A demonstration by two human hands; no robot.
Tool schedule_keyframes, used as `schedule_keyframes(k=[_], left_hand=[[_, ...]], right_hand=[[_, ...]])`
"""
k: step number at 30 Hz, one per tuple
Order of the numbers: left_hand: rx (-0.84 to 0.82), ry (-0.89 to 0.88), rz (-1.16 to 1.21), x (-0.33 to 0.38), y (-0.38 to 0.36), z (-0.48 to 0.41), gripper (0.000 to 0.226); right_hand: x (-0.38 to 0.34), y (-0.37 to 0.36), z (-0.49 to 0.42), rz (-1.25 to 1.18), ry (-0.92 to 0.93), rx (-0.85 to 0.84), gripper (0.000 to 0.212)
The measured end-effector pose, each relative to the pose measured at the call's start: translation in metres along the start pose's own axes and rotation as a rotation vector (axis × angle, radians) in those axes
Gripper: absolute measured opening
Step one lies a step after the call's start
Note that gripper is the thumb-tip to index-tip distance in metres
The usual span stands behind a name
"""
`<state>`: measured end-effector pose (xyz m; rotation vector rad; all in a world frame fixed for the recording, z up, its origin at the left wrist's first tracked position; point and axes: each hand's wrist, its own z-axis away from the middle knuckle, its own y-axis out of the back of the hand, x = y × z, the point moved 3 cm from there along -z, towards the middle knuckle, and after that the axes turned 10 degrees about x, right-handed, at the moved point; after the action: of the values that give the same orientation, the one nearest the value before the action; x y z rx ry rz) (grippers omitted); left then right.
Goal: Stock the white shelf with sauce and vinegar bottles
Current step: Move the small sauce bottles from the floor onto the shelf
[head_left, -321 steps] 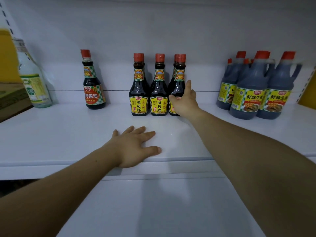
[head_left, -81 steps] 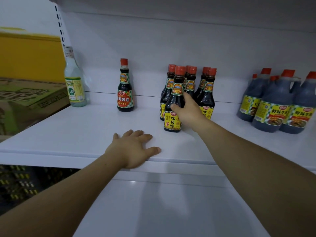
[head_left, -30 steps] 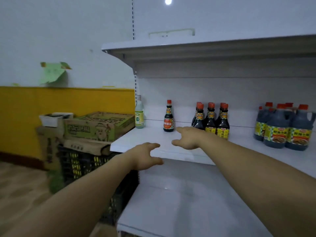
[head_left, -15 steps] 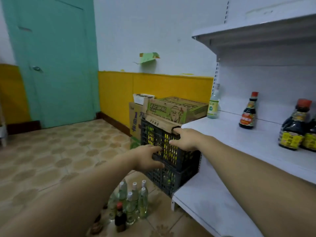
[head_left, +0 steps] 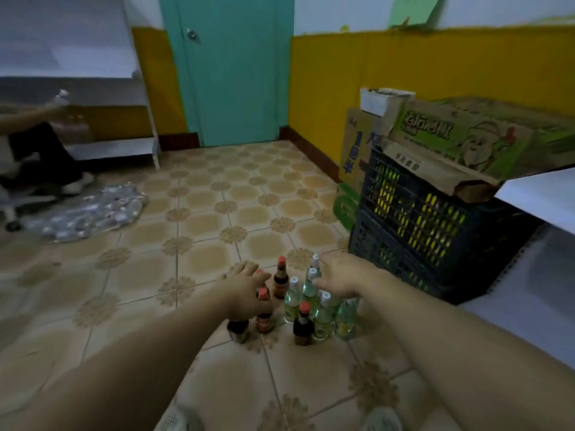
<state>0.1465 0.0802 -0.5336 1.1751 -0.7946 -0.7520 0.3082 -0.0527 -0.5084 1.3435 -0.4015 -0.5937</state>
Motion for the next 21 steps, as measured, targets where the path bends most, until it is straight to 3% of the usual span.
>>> schedule_keyframes(k=[3,10,21], left_hand=[[-0.064,0.059,0.012,-0.027,-0.038,-0.025,0.085],[-0.195,0.057,0.085,-0.051,-0.135,-0.100,0.082],[-0.380,0.066,0.316,-0.030,-0.280,-0.218,0.099]], right_hand=[[-0.006,-0.046,-0.033,-0.036,0.031,-0.077,0.066],[0.011,-0.150,-0.098,-0.141,0.000,-0.172,0.068],[0.050,-0.258,-0.183,-0.260,-0.068,-0.166,0.055]])
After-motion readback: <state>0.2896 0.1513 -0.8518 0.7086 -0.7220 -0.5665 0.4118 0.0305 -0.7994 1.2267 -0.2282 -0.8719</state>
